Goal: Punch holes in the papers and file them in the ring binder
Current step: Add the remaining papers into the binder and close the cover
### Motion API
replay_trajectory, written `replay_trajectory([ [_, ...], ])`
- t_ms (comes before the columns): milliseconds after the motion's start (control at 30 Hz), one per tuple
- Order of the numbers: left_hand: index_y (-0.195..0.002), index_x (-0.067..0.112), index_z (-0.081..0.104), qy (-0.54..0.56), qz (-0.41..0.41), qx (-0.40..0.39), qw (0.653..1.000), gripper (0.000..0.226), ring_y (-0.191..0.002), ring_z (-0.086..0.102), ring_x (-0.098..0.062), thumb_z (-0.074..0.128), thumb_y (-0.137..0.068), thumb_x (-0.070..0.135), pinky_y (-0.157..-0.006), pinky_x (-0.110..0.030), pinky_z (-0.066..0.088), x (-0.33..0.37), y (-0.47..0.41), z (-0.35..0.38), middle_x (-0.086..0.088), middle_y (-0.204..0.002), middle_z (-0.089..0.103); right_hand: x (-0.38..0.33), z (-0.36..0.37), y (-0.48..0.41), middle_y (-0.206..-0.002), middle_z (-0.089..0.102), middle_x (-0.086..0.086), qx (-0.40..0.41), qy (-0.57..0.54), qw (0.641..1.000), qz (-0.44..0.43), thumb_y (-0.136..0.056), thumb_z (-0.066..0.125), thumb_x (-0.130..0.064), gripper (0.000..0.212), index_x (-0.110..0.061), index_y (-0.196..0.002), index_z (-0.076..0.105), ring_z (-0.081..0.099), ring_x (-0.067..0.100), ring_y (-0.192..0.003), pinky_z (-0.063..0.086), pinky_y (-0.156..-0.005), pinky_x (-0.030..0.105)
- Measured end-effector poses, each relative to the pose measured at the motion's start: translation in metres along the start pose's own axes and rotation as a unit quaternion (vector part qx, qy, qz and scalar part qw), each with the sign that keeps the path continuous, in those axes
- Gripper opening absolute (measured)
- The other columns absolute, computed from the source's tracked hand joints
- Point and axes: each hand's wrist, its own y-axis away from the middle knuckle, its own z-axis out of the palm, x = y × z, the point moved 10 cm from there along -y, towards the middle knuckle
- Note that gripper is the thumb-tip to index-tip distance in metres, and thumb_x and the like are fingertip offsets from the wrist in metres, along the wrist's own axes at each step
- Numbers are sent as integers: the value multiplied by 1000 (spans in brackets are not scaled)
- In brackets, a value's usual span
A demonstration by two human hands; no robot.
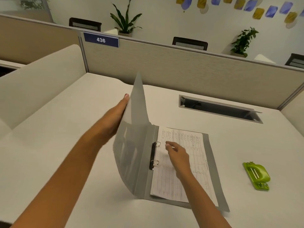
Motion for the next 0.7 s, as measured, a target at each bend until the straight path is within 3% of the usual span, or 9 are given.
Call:
replay_trajectory([
  [67, -133, 29, 54, 11, 9, -16, 1000, 59, -127, 52, -13, 29, -92, 63, -109, -39, 37, -8, -1, 22, 6, -137, 56, -1, -12, 2, -124, 63, -3, -10, -82, 996, 30, -93, 55, -36, 32, -25, -123, 62, 57, 18, -115, 40, -93, 38],
  [133, -148, 32, 29, 1, 40, -42, 998, 63, -141, 30, -9, 22, -93, 62, -118, -35, 21, -10, -3, 48, 11, -155, 29, -8, -28, 6, -123, 64, -2, -12, -151, 988, 33, -93, 55, -40, 36, -23, -125, 61, 58, 21, -116, 42, -100, 46],
  [200, -151, 36, 16, -26, 74, -63, 995, 58, -134, 28, 6, 19, -96, 57, -108, -16, 22, -14, -5, 72, 28, -150, 19, -21, -47, 11, -123, 65, 1, -7, -206, 978, 12, -95, 51, -38, 37, -20, -127, 60, 60, 23, -115, 45, -102, 49],
  [267, -144, 45, 20, -47, 79, -65, 994, 53, -116, 41, 16, 23, -94, 61, -95, -8, 36, -24, -5, 93, 36, -137, 29, -32, -67, 15, -123, 66, 4, 0, -268, 963, -4, -98, 48, -35, 37, -16, -127, 59, 63, 25, -114, 48, -101, 47],
  [333, -141, 53, 24, -62, 78, -59, 993, 71, -120, 52, -3, 30, -76, 83, -101, -31, 48, -42, -14, 105, 23, -146, 36, -42, -84, 20, -124, 65, 6, -3, -316, 949, -8, -99, 45, -35, 38, -15, -128, 57, 65, 26, -111, 49, -100, 44],
  [367, -140, 59, 17, -86, 81, -63, 991, 77, -128, 49, -13, 29, -70, 88, -105, -44, 44, -49, -18, 112, 14, -153, 31, -45, -91, 23, -124, 66, 6, -7, -335, 942, -6, -99, 43, -37, 38, -15, -128, 57, 66, 26, -110, 51, -98, 43],
  [433, -137, 62, 0, -153, 119, -61, 979, 66, -142, 30, -20, 25, -78, 76, -114, -50, 31, -53, -19, 127, 11, -161, 8, -49, -105, 27, -123, 67, 7, -18, -368, 930, 3, -98, 42, -41, 42, -16, -127, 57, 68, 26, -107, 54, -93, 40],
  [567, -141, 45, -5, -228, 194, -54, 953, 55, -149, 4, -16, 28, -96, 49, -121, -44, 9, -56, -15, 154, 12, -160, -6, -52, -132, 32, -124, 66, 8, -41, -378, 925, 8, -95, 43, -49, 51, -15, -131, 55, 66, 26, -110, 57, -86, 39],
  [700, -150, 32, -3, -357, 235, -51, 902, 59, -147, -10, -12, 25, -100, 47, -120, -35, -5, -80, -18, 174, 7, -160, -10, -43, -150, 30, -121, 68, 0, -63, -237, 969, -24, -93, 50, -43, 41, -24, -130, 56, 68, 23, -106, 58, -81, 38],
])
